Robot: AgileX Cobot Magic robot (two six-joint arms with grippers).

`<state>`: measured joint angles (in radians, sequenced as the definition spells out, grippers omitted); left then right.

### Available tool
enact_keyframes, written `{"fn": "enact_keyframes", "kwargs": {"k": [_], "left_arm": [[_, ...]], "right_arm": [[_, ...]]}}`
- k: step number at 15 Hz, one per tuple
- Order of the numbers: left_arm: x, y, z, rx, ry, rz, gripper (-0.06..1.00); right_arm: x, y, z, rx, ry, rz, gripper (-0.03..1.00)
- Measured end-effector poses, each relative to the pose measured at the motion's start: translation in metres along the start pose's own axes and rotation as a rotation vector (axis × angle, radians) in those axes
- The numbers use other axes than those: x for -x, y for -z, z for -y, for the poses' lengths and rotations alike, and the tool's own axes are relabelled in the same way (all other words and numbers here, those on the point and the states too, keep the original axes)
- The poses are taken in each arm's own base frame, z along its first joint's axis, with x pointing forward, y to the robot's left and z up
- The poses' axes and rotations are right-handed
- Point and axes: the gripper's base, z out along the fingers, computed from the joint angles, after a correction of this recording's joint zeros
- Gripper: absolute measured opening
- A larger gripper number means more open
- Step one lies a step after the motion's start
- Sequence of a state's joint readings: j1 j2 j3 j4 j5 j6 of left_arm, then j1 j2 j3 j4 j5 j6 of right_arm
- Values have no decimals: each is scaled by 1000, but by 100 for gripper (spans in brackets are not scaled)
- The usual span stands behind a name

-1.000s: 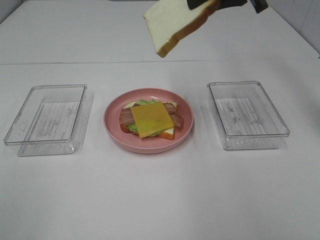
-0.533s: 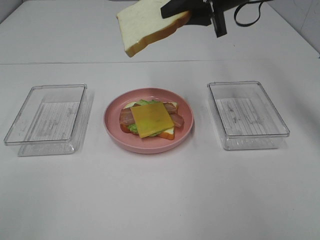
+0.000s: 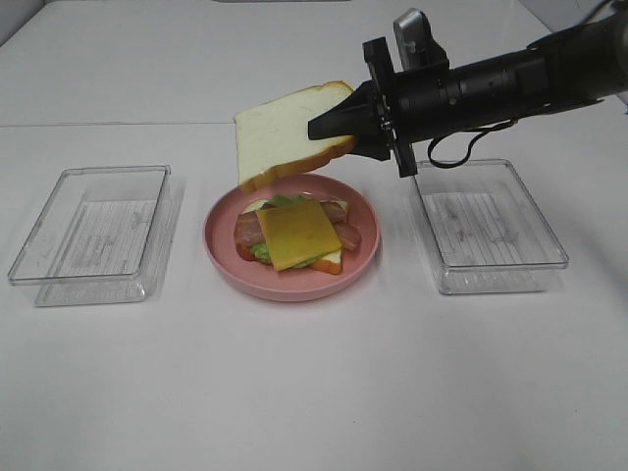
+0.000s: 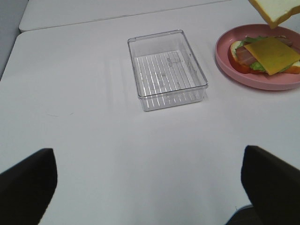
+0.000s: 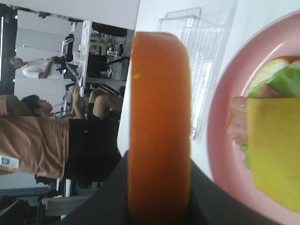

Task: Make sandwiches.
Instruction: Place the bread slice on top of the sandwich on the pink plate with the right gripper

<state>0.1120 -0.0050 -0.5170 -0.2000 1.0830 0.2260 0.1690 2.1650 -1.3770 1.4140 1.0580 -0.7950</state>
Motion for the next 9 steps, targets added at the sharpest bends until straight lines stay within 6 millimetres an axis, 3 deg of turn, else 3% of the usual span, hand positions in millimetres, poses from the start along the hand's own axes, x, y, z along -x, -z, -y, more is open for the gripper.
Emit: {"fn": "enact_keyframes", "kwargs": {"k": [4, 9], "left_arm": [[0, 0, 0, 0, 0, 0, 99], [0, 0, 0, 0, 0, 0, 99]], "right_arm": [[-11, -8, 34, -56, -67, 85, 22], [-31, -12, 51, -48, -108, 126, 22]]}}
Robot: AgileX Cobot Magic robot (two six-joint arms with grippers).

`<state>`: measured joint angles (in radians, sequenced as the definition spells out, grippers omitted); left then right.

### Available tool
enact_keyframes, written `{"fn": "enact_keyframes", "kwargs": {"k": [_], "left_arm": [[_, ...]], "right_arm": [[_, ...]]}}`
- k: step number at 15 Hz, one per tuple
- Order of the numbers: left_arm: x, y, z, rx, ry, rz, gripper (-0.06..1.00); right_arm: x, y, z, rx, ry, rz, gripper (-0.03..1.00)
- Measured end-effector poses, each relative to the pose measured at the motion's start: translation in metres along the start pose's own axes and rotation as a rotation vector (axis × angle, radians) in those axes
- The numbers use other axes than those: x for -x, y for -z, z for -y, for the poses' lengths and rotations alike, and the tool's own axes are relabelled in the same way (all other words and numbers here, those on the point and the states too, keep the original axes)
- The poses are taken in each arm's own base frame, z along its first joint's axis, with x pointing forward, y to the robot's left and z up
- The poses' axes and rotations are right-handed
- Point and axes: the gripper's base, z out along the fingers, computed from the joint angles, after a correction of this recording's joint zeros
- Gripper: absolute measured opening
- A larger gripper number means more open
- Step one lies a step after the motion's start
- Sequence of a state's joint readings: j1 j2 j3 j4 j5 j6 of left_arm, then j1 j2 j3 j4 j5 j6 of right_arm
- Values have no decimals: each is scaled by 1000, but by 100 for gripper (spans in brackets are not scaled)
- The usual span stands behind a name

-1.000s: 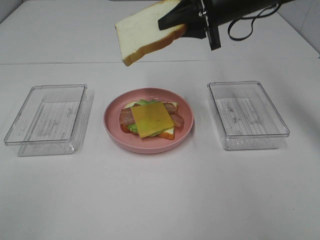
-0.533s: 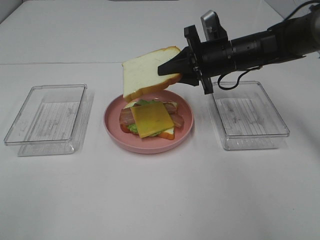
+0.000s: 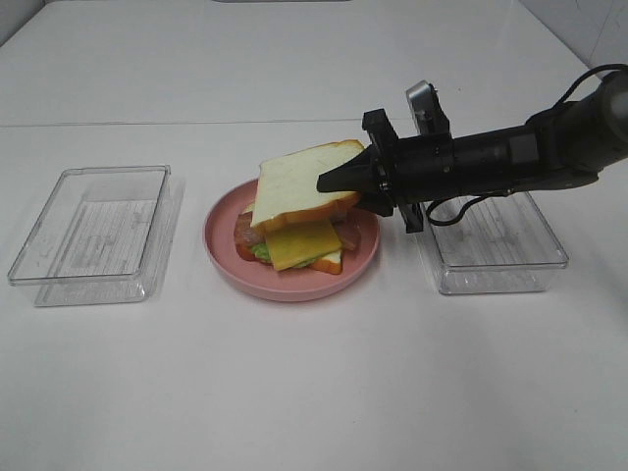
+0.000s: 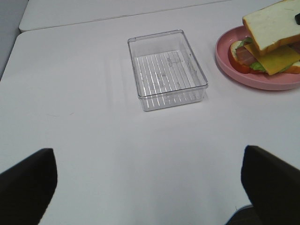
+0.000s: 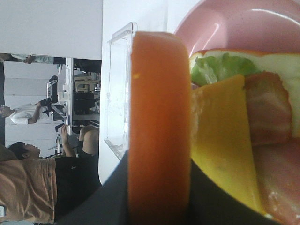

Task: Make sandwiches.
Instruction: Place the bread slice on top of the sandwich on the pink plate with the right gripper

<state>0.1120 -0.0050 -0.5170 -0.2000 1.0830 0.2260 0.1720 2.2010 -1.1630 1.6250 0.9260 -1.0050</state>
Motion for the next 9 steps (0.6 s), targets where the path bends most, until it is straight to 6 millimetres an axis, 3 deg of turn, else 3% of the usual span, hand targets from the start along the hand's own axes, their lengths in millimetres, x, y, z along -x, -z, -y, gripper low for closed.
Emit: {"fn": "enact_keyframes", "kwargs": {"k": [4, 9], "left_arm": [[0, 0, 0, 0, 0, 0, 99], [0, 0, 0, 0, 0, 0, 99]], "right_arm": [[-14, -21, -8, -12, 42, -49, 22], [-17, -30, 7, -87, 21, -33, 22]]}}
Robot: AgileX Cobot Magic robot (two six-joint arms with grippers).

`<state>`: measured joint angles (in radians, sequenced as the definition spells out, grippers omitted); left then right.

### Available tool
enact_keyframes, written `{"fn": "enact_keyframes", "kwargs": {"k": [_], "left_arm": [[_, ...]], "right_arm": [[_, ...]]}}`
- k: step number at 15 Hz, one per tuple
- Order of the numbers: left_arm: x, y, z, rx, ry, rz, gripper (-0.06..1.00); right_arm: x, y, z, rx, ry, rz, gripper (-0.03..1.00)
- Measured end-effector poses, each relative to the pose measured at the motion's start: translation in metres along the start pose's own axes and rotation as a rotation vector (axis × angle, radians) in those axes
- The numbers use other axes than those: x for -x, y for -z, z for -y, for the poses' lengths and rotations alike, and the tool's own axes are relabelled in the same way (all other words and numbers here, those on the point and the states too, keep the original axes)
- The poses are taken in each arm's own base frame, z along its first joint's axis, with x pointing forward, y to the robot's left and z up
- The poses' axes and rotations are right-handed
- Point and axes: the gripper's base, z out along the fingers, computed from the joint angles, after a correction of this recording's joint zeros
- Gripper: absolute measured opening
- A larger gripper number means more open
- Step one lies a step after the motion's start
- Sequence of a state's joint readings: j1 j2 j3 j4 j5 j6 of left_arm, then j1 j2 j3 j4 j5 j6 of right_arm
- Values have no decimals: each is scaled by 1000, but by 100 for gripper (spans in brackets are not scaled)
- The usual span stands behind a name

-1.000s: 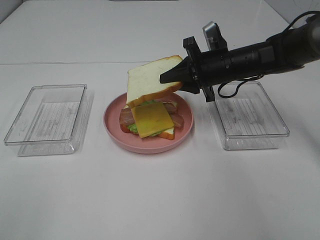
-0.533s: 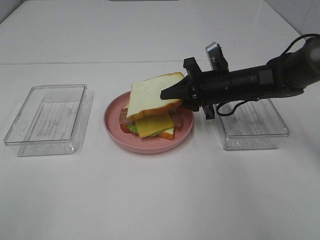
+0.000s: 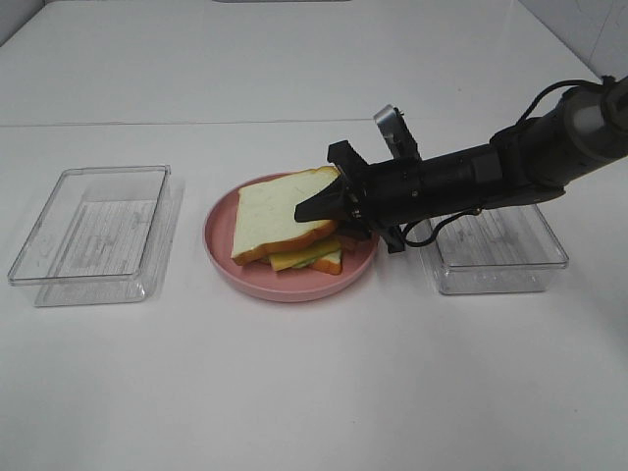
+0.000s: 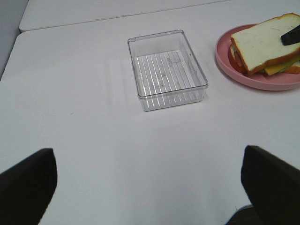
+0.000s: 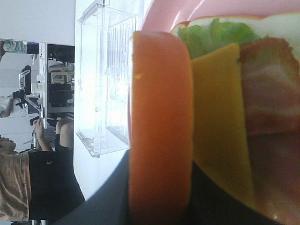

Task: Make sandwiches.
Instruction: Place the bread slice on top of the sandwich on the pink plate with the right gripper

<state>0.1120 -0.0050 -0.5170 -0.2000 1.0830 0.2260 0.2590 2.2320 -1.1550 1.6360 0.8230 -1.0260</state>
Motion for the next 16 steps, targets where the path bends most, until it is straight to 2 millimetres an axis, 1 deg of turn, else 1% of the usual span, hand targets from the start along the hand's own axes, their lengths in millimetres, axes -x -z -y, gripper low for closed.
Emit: {"fn": "enact_keyframes", "kwargs": {"k": [6, 7, 8, 9, 10, 12, 16], "left_arm": [[0, 0, 0, 0, 0, 0, 99], [0, 0, 0, 0, 0, 0, 99], [0, 0, 0, 0, 0, 0, 99], [0, 0, 0, 0, 0, 0, 99], [0, 0, 0, 0, 0, 0, 99], [0, 0, 0, 0, 0, 0, 99], [0, 0, 0, 0, 0, 0, 99]], "right_arm": [[-1, -1, -1, 25, -10, -9, 23], [-1, -1, -1, 24, -9, -10, 28], [-2, -1, 0, 28, -11, -16, 51], [-2, -1, 0, 28, -9, -18, 61], [-2, -1, 0, 27, -7, -22, 67], [-4, -1, 0, 27, -13, -38, 70], [-6, 2, -4, 11, -15, -64, 70]]}}
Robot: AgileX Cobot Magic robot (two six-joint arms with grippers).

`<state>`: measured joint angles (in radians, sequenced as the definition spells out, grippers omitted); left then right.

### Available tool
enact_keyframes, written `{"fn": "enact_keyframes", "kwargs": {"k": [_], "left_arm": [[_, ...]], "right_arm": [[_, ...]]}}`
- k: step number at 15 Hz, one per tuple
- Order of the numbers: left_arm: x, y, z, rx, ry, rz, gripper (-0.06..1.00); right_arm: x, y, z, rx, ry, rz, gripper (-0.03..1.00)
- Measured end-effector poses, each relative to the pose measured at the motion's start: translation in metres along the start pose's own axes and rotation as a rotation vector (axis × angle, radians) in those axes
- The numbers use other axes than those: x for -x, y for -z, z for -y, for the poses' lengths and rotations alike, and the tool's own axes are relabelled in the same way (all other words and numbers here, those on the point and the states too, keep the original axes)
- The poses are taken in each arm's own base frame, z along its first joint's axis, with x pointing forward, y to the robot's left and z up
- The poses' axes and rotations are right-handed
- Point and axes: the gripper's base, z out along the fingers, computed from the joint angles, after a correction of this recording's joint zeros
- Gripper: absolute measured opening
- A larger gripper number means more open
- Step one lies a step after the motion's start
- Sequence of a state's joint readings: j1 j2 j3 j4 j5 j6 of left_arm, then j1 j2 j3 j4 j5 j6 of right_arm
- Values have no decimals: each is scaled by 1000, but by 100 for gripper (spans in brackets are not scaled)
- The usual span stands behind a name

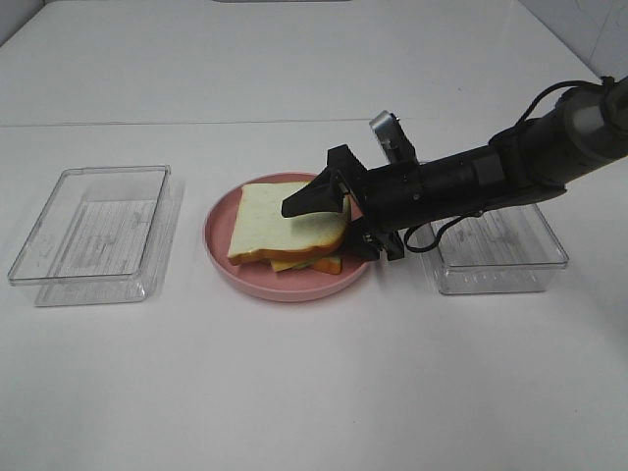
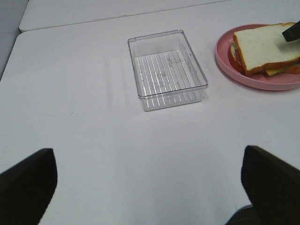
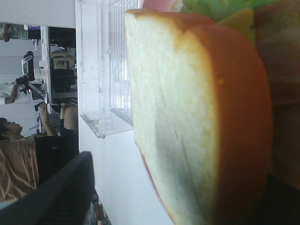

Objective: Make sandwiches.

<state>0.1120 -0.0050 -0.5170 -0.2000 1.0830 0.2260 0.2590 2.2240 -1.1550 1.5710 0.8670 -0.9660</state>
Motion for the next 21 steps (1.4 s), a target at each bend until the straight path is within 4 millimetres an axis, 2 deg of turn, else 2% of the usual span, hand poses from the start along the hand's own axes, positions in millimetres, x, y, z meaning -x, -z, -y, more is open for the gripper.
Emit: {"fn": "enact_keyframes", "kwargs": {"k": [5, 10, 18, 21], "left_arm": [[0, 0, 0, 0, 0, 0, 99], [0, 0, 0, 0, 0, 0, 99], [0, 0, 0, 0, 0, 0, 99], [0, 0, 0, 0, 0, 0, 99]], "right_arm": [[1, 8, -12, -30, 32, 5, 71], [6, 31, -35, -230, 134, -20, 71], [35, 58, -63, -515, 232, -90, 71], [46, 81, -77, -719, 243, -158, 71]]}}
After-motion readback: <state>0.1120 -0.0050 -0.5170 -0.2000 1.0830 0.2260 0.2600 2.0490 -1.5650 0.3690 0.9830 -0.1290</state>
